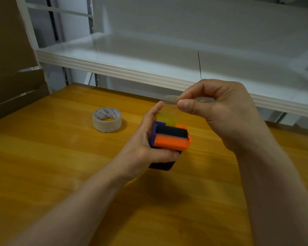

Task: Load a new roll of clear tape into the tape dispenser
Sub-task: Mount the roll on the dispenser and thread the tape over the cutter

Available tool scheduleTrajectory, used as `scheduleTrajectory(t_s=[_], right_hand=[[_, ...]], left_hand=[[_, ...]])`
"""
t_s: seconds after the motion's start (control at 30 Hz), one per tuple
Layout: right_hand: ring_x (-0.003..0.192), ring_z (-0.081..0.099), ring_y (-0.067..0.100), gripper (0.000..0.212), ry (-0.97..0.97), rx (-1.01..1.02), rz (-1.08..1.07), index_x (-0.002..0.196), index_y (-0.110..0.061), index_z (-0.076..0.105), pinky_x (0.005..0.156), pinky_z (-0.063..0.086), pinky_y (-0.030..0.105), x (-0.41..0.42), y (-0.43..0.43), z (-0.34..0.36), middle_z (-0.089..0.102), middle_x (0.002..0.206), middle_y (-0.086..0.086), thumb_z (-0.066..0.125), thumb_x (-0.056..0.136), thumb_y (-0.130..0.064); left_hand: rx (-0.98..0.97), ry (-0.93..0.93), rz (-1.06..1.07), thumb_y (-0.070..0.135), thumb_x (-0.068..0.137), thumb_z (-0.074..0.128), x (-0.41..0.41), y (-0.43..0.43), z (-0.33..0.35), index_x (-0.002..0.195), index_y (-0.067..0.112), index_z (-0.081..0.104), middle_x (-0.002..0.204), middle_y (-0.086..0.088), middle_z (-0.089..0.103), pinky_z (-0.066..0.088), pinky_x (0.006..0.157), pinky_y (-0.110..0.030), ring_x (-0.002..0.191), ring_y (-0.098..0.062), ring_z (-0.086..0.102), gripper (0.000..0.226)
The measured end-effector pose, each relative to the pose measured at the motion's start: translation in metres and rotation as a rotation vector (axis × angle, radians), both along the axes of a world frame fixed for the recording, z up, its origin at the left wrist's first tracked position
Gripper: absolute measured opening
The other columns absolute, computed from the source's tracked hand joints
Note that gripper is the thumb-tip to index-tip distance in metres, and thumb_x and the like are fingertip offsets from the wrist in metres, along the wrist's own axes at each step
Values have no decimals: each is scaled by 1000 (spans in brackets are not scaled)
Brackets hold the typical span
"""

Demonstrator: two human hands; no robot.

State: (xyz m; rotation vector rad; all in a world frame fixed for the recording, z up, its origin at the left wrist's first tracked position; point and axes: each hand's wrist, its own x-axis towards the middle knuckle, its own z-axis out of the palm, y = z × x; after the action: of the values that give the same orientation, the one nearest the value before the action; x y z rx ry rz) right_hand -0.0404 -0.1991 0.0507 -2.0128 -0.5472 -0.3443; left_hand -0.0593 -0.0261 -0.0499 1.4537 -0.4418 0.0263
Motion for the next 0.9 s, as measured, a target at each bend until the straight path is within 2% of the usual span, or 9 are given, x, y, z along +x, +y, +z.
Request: scheduleTrajectory(t_s=[0.07, 0.23, 0.3, 0.43, 0.57, 0.63, 0.8, 0.9], right_hand=[[89, 67, -3, 10, 6, 14, -8, 75, -27, 75, 91, 48, 30, -1, -2, 1, 76, 81, -14, 84, 78, -22], [91, 67, -3, 9, 13, -53, 38, 76, -28, 76, 95, 50, 38, -5, 1, 3, 76, 82, -16, 83, 80, -23], [91, 67, -4, 10, 16, -55, 33, 76, -28, 76, 95, 49, 37, -4, 1, 2, 76, 82, -16, 83, 79, -22], [88, 67, -6, 11, 14, 0, 13, 73, -28, 76, 88, 46, 29, -3, -3, 3, 76, 78, -18, 84, 78, -21], [91, 68, -2, 11, 28, -61, 52, 74, -28, 77, 98, 50, 42, -6, 4, 2, 76, 80, -16, 84, 78, -21], [91, 68, -2, 11, 37, -77, 58, 74, -28, 77, 99, 50, 43, -5, 6, 1, 77, 80, -15, 84, 79, -20], [90, 67, -5, 10, 37, -64, 51, 74, -28, 77, 91, 47, 31, -4, 1, 3, 77, 79, -16, 84, 78, -21], [90, 67, -7, 12, 41, -45, 56, 73, -28, 76, 84, 45, 23, -2, 0, 1, 77, 80, -16, 83, 78, -19]], left_hand=[[40, -41, 18, 1, 66, 80, -2, -3, 2, 154, 42, 18, 102, -2, 63, 55, 78, -25, 82, -13, 67, 115], [17, -31, 52, 5, 66, 79, -2, 0, 3, 153, 43, 21, 91, 8, 66, 55, 74, -24, 79, -9, 67, 111], [12, -9, 62, 8, 64, 79, -2, 1, 4, 152, 45, 22, 92, 10, 66, 55, 74, -21, 79, -7, 68, 111], [31, -9, 41, 9, 63, 80, -3, 0, 5, 152, 45, 23, 103, 1, 59, 54, 76, -19, 79, -5, 67, 112], [-21, 19, 54, 21, 55, 84, 3, 3, 2, 147, 48, 29, 96, 11, 67, 54, 72, -21, 82, -9, 70, 111], [-30, 25, 73, 26, 54, 83, 5, 5, 1, 145, 50, 31, 96, 13, 68, 55, 73, -22, 84, -10, 70, 108], [-29, 29, 57, 27, 52, 83, 4, 3, 1, 144, 52, 30, 102, 10, 64, 54, 75, -24, 85, -8, 69, 109], [-21, 28, 44, 26, 53, 83, 6, 6, 1, 145, 50, 31, 99, 13, 64, 54, 75, -23, 85, -8, 70, 109]])
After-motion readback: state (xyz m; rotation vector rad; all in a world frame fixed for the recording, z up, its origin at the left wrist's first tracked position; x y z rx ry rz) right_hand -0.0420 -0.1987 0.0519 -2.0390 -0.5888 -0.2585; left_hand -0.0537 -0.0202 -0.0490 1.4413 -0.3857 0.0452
